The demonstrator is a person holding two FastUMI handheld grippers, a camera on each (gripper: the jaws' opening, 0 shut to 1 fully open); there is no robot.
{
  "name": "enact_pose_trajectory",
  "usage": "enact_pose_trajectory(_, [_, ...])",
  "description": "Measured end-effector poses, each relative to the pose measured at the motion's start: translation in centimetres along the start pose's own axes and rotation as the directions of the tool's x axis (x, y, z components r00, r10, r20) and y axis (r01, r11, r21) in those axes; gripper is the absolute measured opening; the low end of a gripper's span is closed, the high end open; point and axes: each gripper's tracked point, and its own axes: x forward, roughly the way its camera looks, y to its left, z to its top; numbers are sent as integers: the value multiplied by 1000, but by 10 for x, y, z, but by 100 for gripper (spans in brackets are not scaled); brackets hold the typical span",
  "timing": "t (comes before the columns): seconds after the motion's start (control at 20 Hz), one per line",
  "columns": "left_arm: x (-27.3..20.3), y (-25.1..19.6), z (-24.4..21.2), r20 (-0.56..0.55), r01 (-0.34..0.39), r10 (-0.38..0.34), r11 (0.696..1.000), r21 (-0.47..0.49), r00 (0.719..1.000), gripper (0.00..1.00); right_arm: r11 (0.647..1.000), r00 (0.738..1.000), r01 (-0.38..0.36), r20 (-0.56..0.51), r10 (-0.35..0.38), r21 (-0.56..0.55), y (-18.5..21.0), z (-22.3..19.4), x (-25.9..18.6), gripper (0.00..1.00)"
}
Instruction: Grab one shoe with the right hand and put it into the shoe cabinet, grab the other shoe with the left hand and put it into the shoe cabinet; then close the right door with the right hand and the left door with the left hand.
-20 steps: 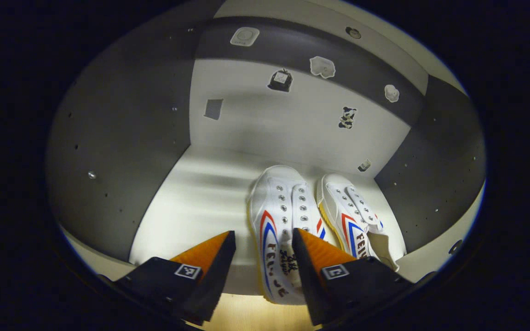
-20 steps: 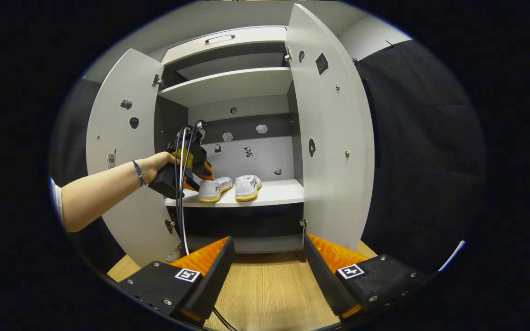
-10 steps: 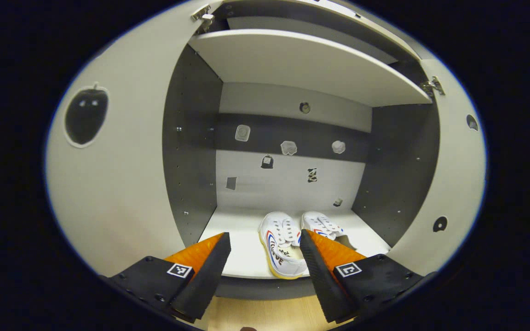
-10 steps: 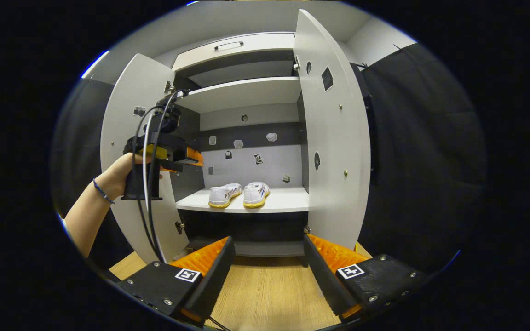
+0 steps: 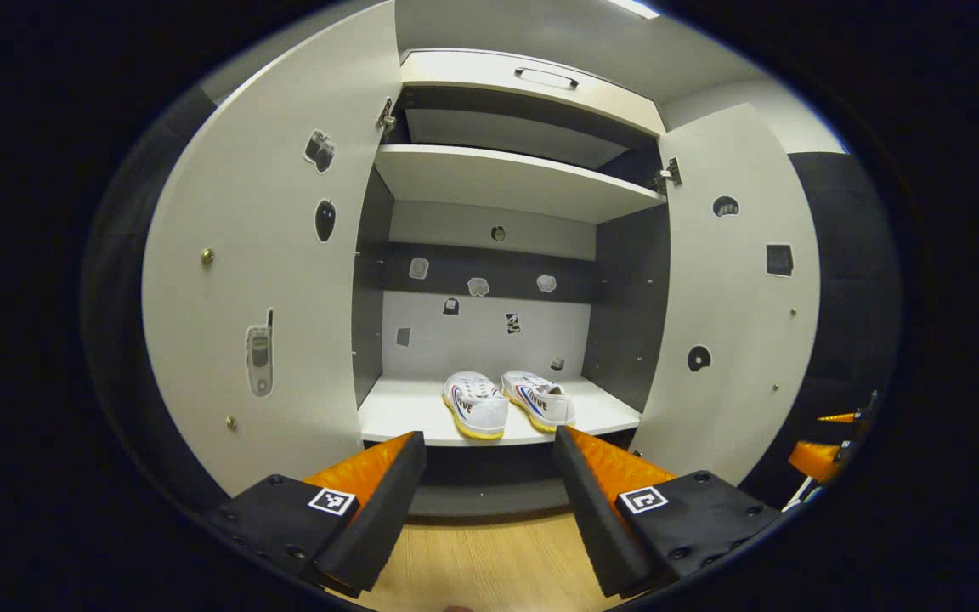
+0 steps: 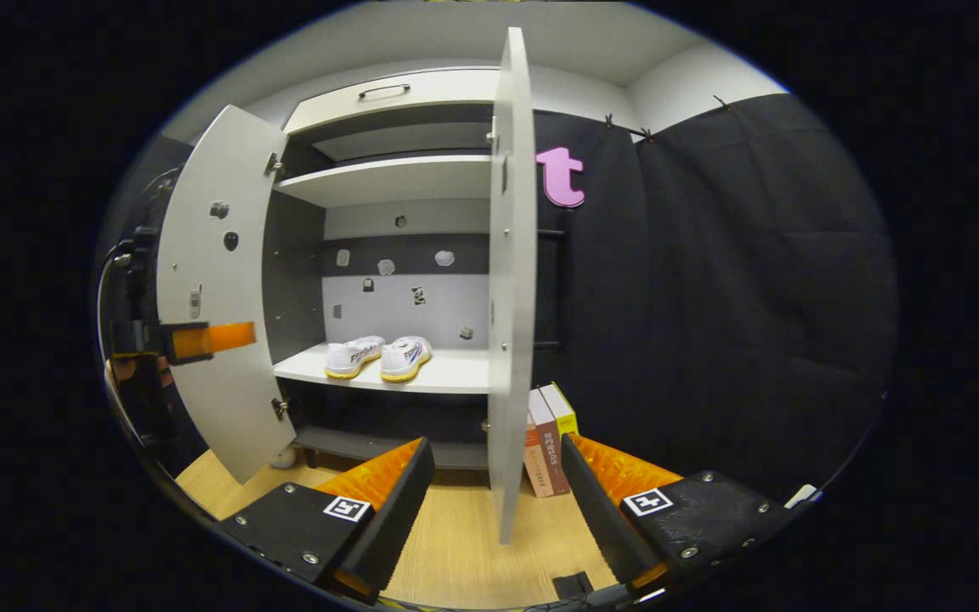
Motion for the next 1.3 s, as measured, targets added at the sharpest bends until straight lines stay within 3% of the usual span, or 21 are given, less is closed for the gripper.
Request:
enact_pose_trajectory(0.2, [-37,11,-14,-7,-27,27,1000,-1,1000,94,996,996,87,22,-88,10,-36,7,12,93])
enact_pose_trajectory(0.55, [-79,39,-15,27,-66,68,996,-59,997,97,987,986,158,49,-157,-14,-70,9,53,93])
enact_pose_trajectory(0.85, [-109,61,5,72,-101,103,994,-41,992,94,990,989,144,26,-144,-9,-67,-3,83,93])
enact_pose_trajectory(0.9, [-114,67,8,79,-112,115,993,-48,990,99,990,990,138,25,-137,-14,-65,-5,89,93])
enact_pose_trajectory(1.2, [-136,119,29,124,-230,233,972,-40,965,99,989,989,137,56,-134,-48,-51,-5,99,90])
enact_pose_trajectory(1.3, [-137,129,32,125,-249,253,967,-48,959,99,993,994,102,53,-99,-58,-36,-6,101,81])
